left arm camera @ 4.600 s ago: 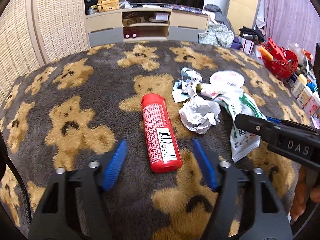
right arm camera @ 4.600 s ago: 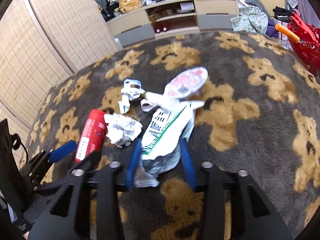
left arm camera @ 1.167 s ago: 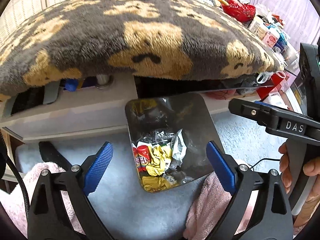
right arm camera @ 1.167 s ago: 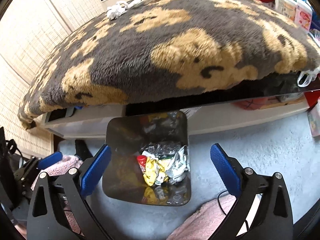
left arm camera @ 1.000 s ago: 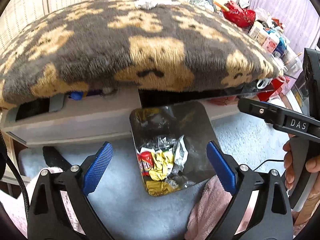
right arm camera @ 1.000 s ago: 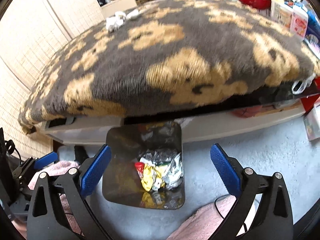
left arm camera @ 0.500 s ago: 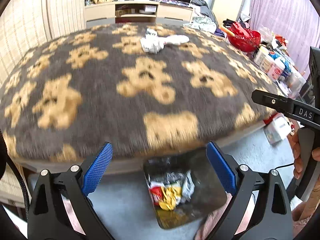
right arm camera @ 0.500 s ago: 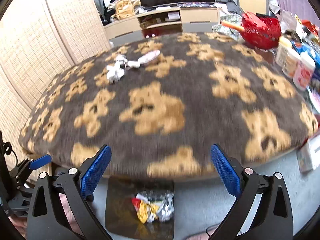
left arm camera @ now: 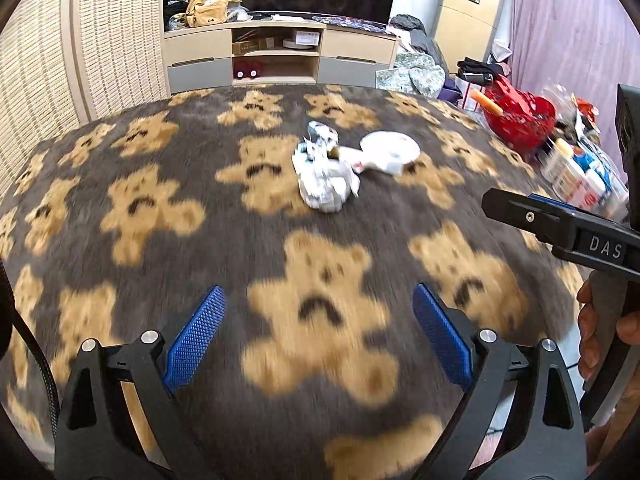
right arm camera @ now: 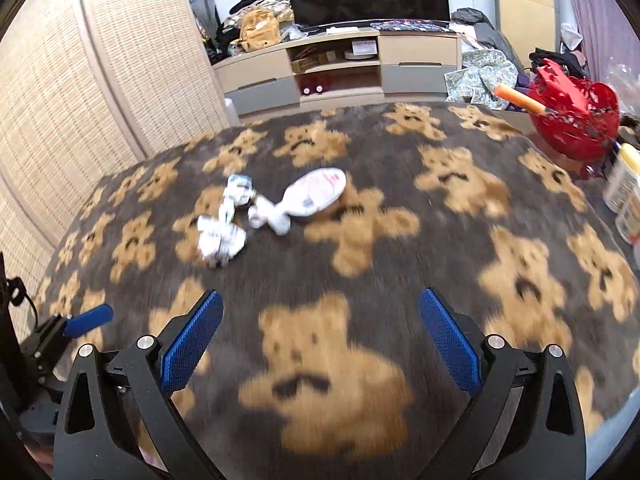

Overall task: Collect trash
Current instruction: 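Raise both open grippers back over the remaining trash, then grasp the crumpled white paper with the left gripper while the right grasps the round white lid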

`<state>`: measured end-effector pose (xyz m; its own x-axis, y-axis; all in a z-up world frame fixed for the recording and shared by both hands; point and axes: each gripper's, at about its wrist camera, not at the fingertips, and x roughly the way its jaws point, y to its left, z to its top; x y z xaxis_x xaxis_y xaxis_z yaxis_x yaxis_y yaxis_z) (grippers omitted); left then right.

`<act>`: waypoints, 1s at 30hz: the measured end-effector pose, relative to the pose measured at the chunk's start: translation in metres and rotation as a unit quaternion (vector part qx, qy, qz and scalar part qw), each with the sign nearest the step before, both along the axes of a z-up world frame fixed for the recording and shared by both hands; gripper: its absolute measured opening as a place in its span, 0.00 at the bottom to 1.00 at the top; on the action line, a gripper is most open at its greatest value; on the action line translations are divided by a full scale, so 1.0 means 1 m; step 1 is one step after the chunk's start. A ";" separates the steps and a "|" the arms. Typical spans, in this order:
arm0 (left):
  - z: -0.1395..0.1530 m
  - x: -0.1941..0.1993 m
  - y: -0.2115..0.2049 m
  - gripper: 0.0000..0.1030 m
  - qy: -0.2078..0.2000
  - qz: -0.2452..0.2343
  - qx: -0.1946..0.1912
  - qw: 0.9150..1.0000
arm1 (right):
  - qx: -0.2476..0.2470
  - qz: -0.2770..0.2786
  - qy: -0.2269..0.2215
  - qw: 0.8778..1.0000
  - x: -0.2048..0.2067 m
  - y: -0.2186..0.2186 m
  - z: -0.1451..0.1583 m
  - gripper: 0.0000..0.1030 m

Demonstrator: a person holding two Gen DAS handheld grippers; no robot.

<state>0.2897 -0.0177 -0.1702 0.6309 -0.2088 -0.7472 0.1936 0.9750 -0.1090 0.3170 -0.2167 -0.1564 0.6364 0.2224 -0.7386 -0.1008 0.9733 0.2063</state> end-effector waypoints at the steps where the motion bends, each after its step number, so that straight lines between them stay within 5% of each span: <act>1: 0.000 0.007 -0.001 0.86 -0.001 0.000 0.000 1.000 | 0.003 -0.002 0.000 1.000 0.008 0.000 0.000 0.95; 8: -0.002 0.061 -0.009 0.77 -0.010 0.001 0.001 1.000 | 0.001 -0.023 0.007 1.000 0.066 -0.001 -0.009 0.73; 16: -0.013 0.104 -0.026 0.66 0.001 -0.004 0.008 1.000 | 0.006 -0.033 0.029 0.999 0.120 -0.001 -0.025 0.58; 21: -0.029 0.124 -0.020 0.56 0.027 0.006 0.001 1.000 | 0.016 -0.025 0.058 0.998 0.140 0.005 -0.045 0.58; 26: -0.037 0.130 -0.016 0.35 0.033 -0.001 -0.003 0.999 | 0.026 -0.001 0.065 0.998 0.143 0.022 -0.058 0.58; 30: -0.036 0.127 -0.016 0.26 0.033 -0.009 0.004 0.999 | 0.028 0.023 0.065 0.997 0.138 0.035 -0.055 0.36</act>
